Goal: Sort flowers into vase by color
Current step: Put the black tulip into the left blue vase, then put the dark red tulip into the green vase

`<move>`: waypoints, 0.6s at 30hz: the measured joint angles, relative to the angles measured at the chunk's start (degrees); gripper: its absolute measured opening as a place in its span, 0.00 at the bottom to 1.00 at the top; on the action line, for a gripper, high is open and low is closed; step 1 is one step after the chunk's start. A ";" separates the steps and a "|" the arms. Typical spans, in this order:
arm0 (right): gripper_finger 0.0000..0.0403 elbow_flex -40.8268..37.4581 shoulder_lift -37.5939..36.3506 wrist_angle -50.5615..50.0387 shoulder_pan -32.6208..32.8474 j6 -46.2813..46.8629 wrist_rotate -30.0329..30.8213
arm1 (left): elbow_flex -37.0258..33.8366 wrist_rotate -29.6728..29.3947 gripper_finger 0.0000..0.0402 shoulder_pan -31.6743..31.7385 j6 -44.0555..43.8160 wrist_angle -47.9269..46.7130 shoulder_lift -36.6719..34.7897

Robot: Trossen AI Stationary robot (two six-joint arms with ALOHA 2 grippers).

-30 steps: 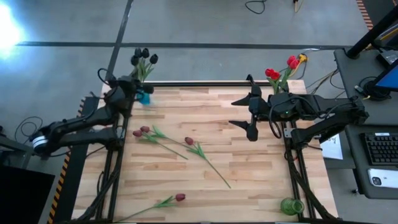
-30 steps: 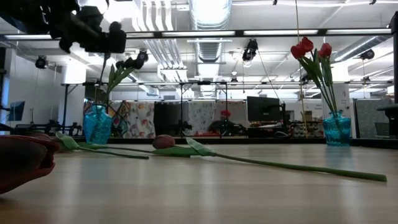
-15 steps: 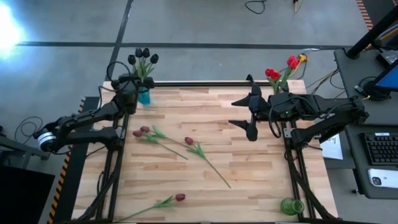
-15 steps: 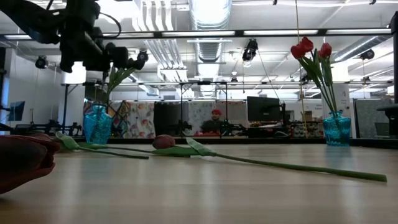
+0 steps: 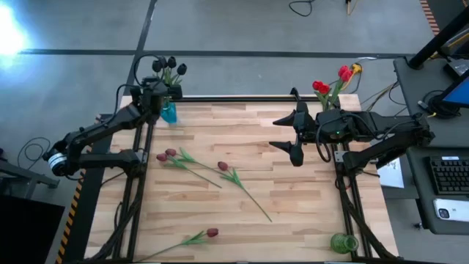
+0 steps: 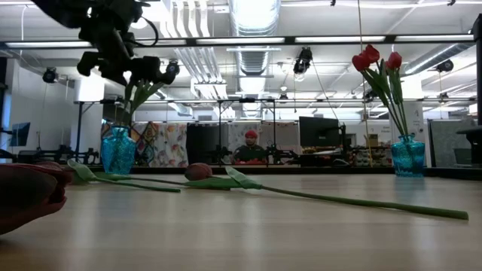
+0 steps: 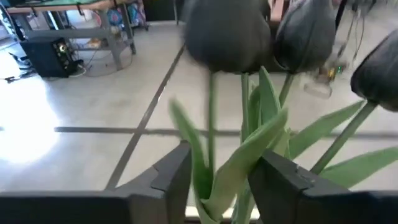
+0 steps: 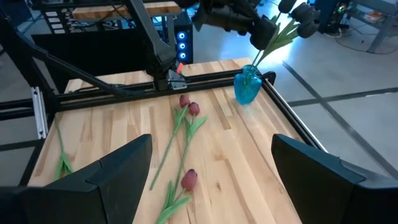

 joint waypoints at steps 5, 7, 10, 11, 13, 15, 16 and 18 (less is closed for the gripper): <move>0.80 0.00 0.00 -0.02 0.00 0.01 -0.44 | 6.63 2.34 0.42 -0.02 -1.96 -13.18 0.31; 0.80 0.00 0.00 -0.04 0.00 0.12 -0.44 | 8.77 2.60 0.44 -0.02 -4.63 -17.44 0.23; 0.80 0.00 0.00 -0.04 0.00 0.22 -0.44 | 12.11 2.85 0.46 -0.02 -9.14 -24.70 0.11; 0.80 0.00 0.00 -0.04 0.00 0.22 -0.44 | 13.19 3.21 0.46 -0.02 -10.16 -27.04 0.11; 0.80 0.00 -0.02 -0.04 0.00 0.22 -0.44 | 15.13 4.22 0.47 -0.02 -11.25 -31.29 0.11; 0.80 0.00 -0.02 -0.04 0.00 0.21 -0.44 | 16.47 5.84 0.48 -0.04 -11.44 -33.65 -0.06; 0.80 0.00 -0.02 -0.04 0.00 0.17 -0.44 | 17.05 7.12 0.48 -0.09 -11.45 -34.44 -0.15; 0.80 0.00 -0.02 -0.04 0.00 0.17 -0.44 | 17.74 10.37 0.48 -0.14 -11.45 -34.73 -0.41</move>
